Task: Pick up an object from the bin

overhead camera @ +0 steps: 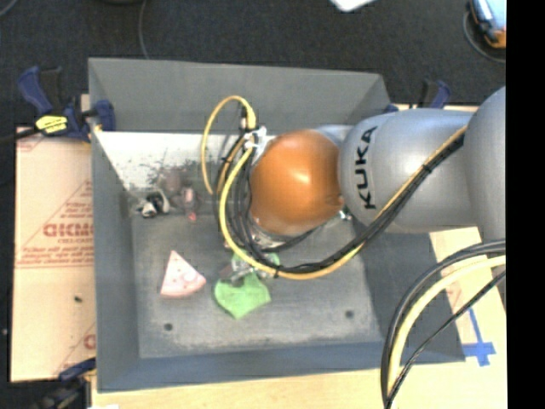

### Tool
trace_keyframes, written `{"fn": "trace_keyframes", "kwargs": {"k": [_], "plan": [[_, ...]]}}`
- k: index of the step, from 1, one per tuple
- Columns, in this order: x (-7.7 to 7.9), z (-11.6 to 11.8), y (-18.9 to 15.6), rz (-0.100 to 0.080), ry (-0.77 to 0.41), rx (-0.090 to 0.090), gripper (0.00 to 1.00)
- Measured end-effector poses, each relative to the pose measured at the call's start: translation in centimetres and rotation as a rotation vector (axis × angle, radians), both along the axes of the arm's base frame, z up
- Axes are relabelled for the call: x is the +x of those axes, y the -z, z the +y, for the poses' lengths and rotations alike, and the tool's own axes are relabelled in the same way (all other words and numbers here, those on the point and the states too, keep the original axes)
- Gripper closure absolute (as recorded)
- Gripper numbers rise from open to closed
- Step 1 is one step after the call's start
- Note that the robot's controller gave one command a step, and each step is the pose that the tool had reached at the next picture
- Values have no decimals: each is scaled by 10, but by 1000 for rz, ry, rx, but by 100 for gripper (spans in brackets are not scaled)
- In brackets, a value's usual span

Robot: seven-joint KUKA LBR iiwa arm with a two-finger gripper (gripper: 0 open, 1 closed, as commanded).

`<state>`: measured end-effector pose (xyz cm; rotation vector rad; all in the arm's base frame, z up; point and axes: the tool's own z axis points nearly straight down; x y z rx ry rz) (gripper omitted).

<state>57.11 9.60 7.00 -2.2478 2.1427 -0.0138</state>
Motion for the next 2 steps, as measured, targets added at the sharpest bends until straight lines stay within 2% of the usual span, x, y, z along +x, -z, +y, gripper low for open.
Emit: {"fn": "trace_keyframes", "kwargs": {"k": [1, 2], "plan": [[-59, -12, -209, -8, 49, 3, 100], [-76, -26, 3, -7, -73, 0, 100]]}}
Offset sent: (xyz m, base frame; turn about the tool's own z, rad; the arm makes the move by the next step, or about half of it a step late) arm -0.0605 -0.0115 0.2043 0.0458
